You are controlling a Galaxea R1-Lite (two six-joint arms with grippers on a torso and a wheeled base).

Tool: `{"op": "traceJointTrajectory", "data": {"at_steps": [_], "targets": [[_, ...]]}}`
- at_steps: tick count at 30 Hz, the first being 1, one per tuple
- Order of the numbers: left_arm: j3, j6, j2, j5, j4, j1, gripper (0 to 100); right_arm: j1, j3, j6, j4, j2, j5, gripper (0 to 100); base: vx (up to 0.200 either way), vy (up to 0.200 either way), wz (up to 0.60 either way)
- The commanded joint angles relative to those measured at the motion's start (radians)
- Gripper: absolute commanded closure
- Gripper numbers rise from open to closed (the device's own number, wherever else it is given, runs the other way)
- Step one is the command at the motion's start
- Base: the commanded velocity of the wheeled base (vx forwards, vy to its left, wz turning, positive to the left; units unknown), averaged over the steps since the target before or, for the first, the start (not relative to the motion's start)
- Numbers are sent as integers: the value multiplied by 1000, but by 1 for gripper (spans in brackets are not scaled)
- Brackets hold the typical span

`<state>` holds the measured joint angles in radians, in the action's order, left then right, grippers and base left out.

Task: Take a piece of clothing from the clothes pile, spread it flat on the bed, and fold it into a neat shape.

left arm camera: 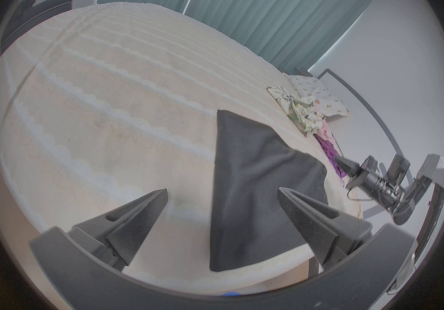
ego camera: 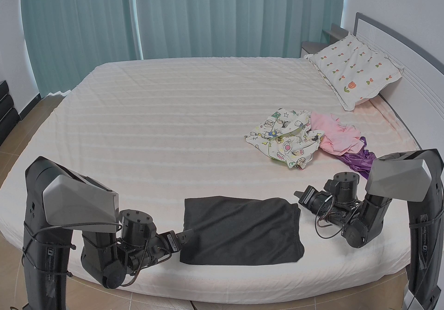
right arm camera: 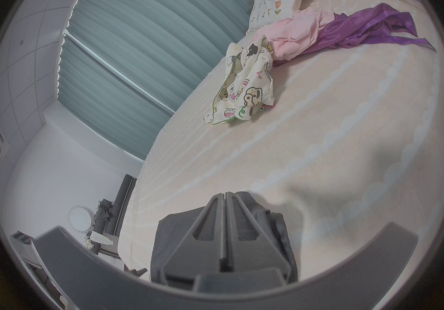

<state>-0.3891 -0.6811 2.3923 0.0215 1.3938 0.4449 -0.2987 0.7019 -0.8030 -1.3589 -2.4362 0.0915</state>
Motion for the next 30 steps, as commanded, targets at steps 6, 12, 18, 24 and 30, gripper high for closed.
{"op": "traceJointTrajectory", "data": {"at_steps": [6,12,18,24,30], "targets": [[-152,-75,-9,12,-10,-41,0,-5,-4,5,0,-27,7,0,0,0,0],[-304,11,99,11,-41,-31,0,-11,-7,5,-11,-40,4,0,0,0,0],[-432,63,160,11,-124,-32,0,-11,-4,4,-12,-41,2,0,0,0,0],[-534,64,163,5,-260,-34,0,-11,-5,5,-16,-46,1,0,0,0,0],[-583,57,179,12,-274,-37,100,-11,-5,5,-16,-47,1,0,0,0,0]]}}
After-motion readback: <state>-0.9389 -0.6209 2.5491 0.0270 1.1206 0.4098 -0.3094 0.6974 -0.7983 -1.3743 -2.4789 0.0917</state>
